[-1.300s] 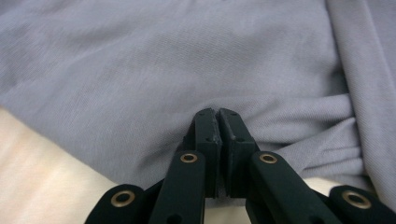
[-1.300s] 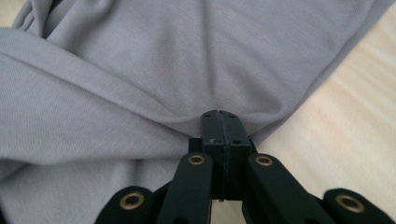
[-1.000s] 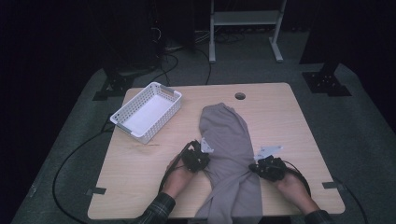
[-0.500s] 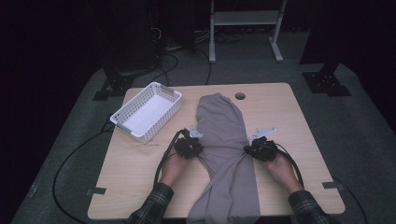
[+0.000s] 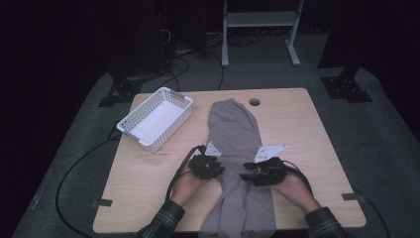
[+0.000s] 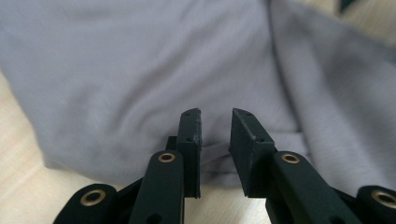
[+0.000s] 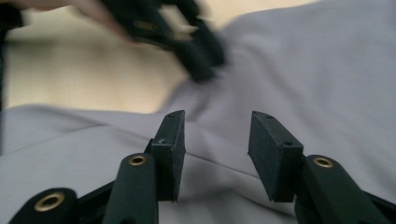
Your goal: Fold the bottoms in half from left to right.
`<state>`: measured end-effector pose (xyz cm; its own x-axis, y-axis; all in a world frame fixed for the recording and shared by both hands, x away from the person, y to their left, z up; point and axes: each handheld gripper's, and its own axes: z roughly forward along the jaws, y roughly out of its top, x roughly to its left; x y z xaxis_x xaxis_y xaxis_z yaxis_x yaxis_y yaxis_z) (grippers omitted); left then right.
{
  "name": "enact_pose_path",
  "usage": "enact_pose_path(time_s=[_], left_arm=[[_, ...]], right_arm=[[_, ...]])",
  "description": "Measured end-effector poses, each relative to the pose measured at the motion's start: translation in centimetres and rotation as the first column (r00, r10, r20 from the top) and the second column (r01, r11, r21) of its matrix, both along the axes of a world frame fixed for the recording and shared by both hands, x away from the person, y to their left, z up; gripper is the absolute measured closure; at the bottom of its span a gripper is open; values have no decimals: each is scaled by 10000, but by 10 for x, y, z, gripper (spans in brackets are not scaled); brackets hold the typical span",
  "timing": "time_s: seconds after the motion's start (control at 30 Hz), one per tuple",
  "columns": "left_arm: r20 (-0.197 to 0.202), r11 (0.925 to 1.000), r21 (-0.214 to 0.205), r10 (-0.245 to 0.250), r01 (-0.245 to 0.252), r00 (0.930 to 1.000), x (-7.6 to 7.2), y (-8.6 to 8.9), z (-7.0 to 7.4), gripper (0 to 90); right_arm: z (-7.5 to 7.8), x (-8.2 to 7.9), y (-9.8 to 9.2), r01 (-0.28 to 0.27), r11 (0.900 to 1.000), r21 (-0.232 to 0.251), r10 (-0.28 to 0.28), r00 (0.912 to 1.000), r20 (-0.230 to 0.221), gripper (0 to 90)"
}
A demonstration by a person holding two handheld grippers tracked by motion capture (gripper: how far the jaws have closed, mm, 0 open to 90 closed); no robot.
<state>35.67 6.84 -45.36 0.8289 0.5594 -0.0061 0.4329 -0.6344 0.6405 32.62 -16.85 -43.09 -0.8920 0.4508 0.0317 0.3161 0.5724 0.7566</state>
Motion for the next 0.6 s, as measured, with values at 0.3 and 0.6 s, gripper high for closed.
enact_pose_path(time_s=[0.3, 0.6], left_arm=[[-257, 9998, -66, 188, -190, 9995, 8, 10, -8, 759], [-213, 9998, 67, 204, -203, 9996, 9, 12, -7, 766]], right_arm=[[-22, -9, 53, -1736, 9793, -1044, 1722, 9848, -231, 434], [-28, -16, 72, -1832, 9722, -1459, 1806, 9831, -313, 860]])
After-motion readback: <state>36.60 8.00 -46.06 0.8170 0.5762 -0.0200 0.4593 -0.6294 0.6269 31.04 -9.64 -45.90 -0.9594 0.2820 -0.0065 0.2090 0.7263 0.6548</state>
